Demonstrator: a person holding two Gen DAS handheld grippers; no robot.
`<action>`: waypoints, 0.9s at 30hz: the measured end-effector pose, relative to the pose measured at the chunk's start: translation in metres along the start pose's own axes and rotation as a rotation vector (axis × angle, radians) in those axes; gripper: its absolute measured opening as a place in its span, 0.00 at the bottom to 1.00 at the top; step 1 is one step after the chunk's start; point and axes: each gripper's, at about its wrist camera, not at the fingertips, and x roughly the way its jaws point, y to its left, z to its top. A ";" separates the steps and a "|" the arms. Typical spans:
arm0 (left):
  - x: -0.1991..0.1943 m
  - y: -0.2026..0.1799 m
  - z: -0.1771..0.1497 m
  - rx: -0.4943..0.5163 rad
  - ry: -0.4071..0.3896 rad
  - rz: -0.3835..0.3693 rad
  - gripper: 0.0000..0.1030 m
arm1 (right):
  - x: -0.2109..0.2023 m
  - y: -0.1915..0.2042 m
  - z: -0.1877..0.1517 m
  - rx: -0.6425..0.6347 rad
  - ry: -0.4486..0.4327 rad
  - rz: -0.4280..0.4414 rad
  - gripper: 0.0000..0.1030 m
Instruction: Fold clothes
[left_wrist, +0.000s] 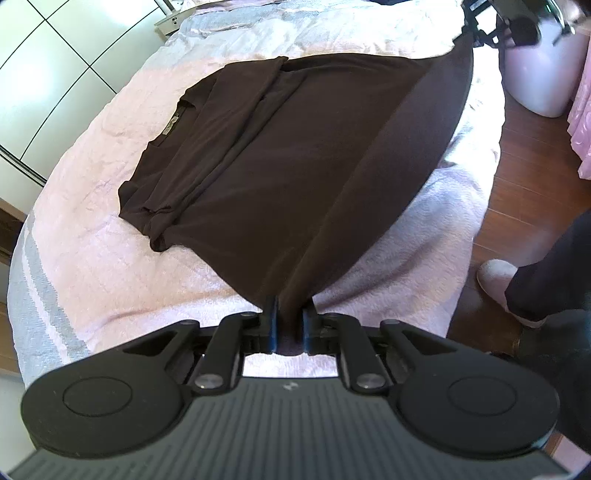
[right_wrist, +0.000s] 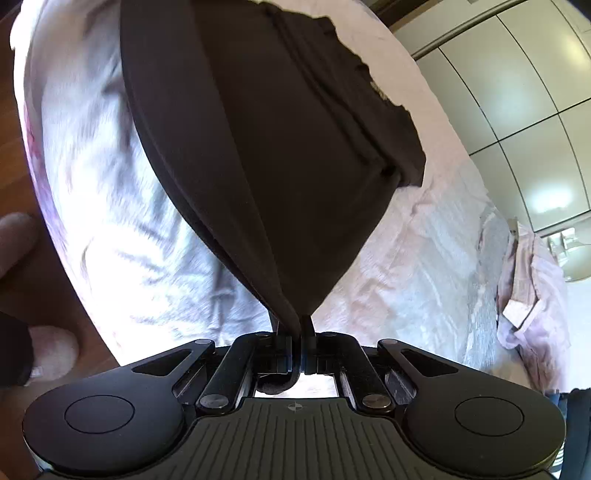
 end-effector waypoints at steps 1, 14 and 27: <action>-0.005 -0.003 -0.002 0.006 0.002 0.001 0.09 | -0.005 -0.008 0.001 0.001 -0.002 0.015 0.02; -0.075 -0.053 -0.013 -0.078 0.065 -0.049 0.08 | -0.099 -0.030 -0.009 -0.055 -0.003 0.250 0.01; -0.070 0.055 0.054 -0.290 0.032 0.112 0.08 | -0.116 -0.121 0.025 -0.093 -0.116 0.205 0.01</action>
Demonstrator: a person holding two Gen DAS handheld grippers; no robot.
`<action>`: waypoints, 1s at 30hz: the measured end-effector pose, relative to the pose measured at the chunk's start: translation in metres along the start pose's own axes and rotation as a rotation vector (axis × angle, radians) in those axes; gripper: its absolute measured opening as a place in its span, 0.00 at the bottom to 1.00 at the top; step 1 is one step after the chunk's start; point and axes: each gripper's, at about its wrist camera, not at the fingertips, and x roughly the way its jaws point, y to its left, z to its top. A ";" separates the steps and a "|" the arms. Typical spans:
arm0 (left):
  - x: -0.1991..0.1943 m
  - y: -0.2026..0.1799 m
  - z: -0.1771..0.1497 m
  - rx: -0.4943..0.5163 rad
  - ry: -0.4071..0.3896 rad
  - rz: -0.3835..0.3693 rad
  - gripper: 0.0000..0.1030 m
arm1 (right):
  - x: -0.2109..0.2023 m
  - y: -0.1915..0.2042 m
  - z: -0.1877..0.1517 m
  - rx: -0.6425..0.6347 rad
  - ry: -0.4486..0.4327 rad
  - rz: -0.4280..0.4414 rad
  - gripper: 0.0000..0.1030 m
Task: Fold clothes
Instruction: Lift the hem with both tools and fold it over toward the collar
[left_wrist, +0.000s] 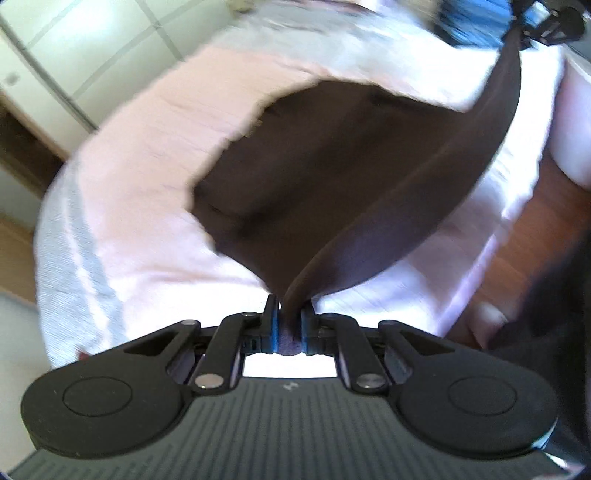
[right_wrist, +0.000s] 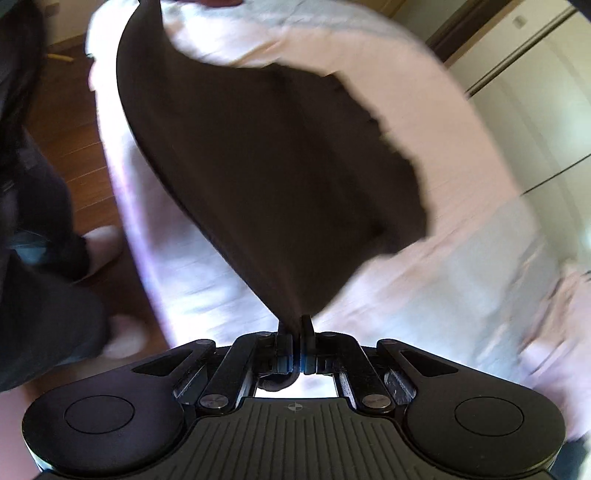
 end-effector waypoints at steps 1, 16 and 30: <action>0.011 0.017 0.012 -0.024 -0.009 0.012 0.08 | 0.007 -0.019 0.009 -0.006 -0.015 -0.024 0.01; 0.269 0.198 0.112 -0.153 0.074 -0.105 0.09 | 0.243 -0.222 0.135 0.050 0.115 -0.018 0.02; 0.399 0.232 0.139 -0.244 0.185 -0.131 0.09 | 0.372 -0.313 0.144 0.174 0.171 0.100 0.02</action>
